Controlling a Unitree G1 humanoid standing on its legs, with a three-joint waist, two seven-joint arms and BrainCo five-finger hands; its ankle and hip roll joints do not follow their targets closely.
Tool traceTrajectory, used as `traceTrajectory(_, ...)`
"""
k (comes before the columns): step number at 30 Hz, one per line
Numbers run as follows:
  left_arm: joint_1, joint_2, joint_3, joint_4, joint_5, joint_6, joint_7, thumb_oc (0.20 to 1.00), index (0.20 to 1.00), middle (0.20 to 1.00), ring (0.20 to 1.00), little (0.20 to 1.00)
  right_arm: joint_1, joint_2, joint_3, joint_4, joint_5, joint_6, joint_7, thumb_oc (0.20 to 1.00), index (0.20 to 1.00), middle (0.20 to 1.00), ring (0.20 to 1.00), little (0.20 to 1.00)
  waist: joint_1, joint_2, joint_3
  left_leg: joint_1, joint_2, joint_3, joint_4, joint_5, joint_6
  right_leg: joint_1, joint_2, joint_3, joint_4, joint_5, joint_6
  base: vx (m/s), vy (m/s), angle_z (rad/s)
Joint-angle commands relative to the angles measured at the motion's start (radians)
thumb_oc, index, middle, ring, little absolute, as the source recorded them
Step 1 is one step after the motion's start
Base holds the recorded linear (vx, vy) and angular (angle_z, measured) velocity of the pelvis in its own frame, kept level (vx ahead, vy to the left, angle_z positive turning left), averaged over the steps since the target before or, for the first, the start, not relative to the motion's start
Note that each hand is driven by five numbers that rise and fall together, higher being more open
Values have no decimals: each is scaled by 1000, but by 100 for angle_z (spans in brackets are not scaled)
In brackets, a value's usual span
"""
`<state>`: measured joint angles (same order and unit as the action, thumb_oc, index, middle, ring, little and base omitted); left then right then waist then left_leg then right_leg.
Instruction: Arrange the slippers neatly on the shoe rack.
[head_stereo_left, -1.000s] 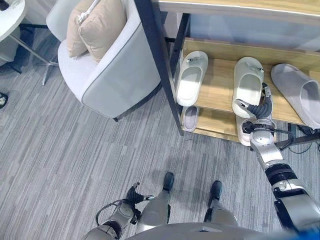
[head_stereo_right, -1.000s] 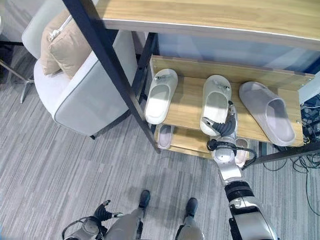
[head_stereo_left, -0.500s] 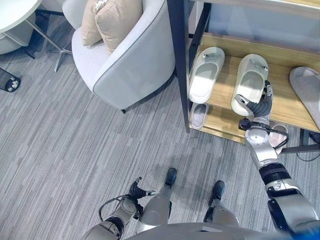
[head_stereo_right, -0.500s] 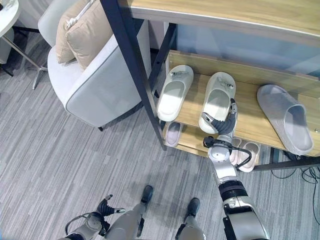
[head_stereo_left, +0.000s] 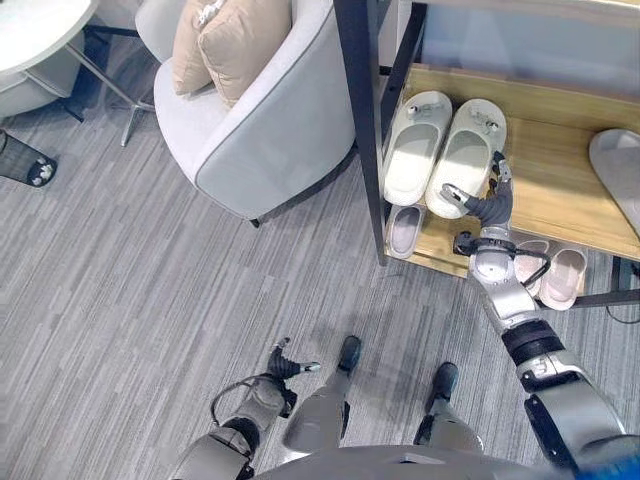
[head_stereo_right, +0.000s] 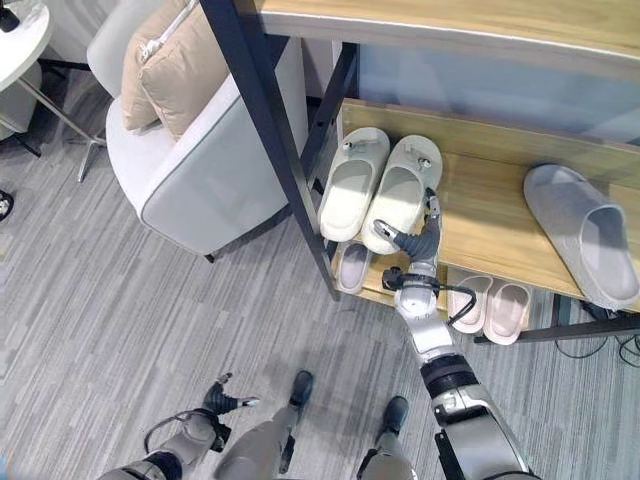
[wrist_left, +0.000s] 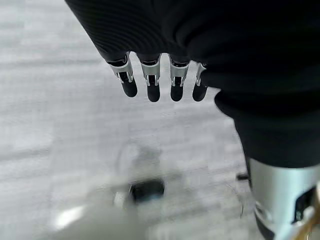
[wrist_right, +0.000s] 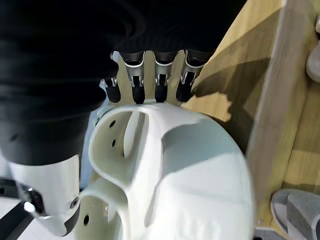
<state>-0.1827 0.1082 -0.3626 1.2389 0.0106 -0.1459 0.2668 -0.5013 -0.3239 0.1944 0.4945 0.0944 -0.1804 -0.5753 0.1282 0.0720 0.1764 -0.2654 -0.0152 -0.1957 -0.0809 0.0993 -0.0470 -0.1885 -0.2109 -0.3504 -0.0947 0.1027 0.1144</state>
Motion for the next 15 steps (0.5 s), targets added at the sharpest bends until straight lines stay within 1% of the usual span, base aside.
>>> traceTrajectory(1,-25,0,-56,103,-17,-3,2,1000,1000,1000,1000,1000,-52,21,15,-37,-21,-32,12,1000,1000,1000,1000,1000,45,-47,-21,-26,-34,37,-6,-53,-13,63,-65,19,7,-7,70,9,41,0)
traceTrajectory(2,-24,-1,-55,105,-15,-1,1,1000,1000,1000,1000,1000,-50,22,14,-34,-23,-30,13,1000,1000,1000,1000,1000,45,-47,-24,-26,-35,36,-6,-54,-13,64,-67,18,7,-7,71,19,48,1)
traceTrajectory(5,-11,-14,-52,116,-4,6,-7,1000,1000,1000,1000,1000,-18,13,-17,-41,-91,-2,-33,1000,1000,1000,1000,1000,40,-48,-41,-23,-43,32,-6,-62,-9,68,-74,9,7,-8,72,23,35,3)
traceTrajectory(7,-11,-14,-45,120,-4,9,-12,1000,1000,1000,1000,1000,0,7,-36,-53,-108,3,-49,1000,1000,1000,1000,1000,35,-51,-49,-22,-44,33,-6,-65,-8,69,-76,9,7,-8,73,23,9,4)
traceTrajectory(10,-5,-14,-32,131,-1,12,-17,1000,1000,1000,1000,1000,23,-2,-80,-76,-131,-3,-88,1000,1000,1000,1000,1000,26,-57,-63,-14,-42,35,-6,-71,-7,74,-75,14,7,-10,73,0,0,0)
traceTrajectory(12,7,-13,-23,140,3,15,-31,1000,1000,1000,1000,1000,35,-8,-111,-95,-135,-18,-107,1000,1000,1000,1000,1000,23,-60,-74,-5,-39,43,-6,-75,-6,76,-75,21,7,-12,73,28,-14,-1)
traceTrajectory(13,32,-12,0,156,-3,18,-52,1000,1000,1000,1000,1000,50,-23,-138,-133,-133,-30,-101,1000,1000,1000,1000,1000,19,-61,-89,6,-33,53,-6,-79,-7,79,-73,29,7,-17,72,56,-29,-2)
traceTrajectory(14,33,-9,9,161,-9,20,-54,1000,1000,1000,1000,1000,56,-29,-141,-140,-137,-26,-98,1000,1000,1000,1000,1000,17,-61,-91,7,-32,55,-6,-79,-8,79,-72,30,7,-18,72,57,-44,-2)
traceTrajectory(15,35,-1,23,163,-10,23,-58,1000,1000,1000,1000,1000,64,-53,-148,-137,-150,-11,-85,1000,1000,1000,1000,1000,13,-63,-98,11,-29,59,-6,-80,-9,80,-70,33,7,-20,70,22,-28,-8)
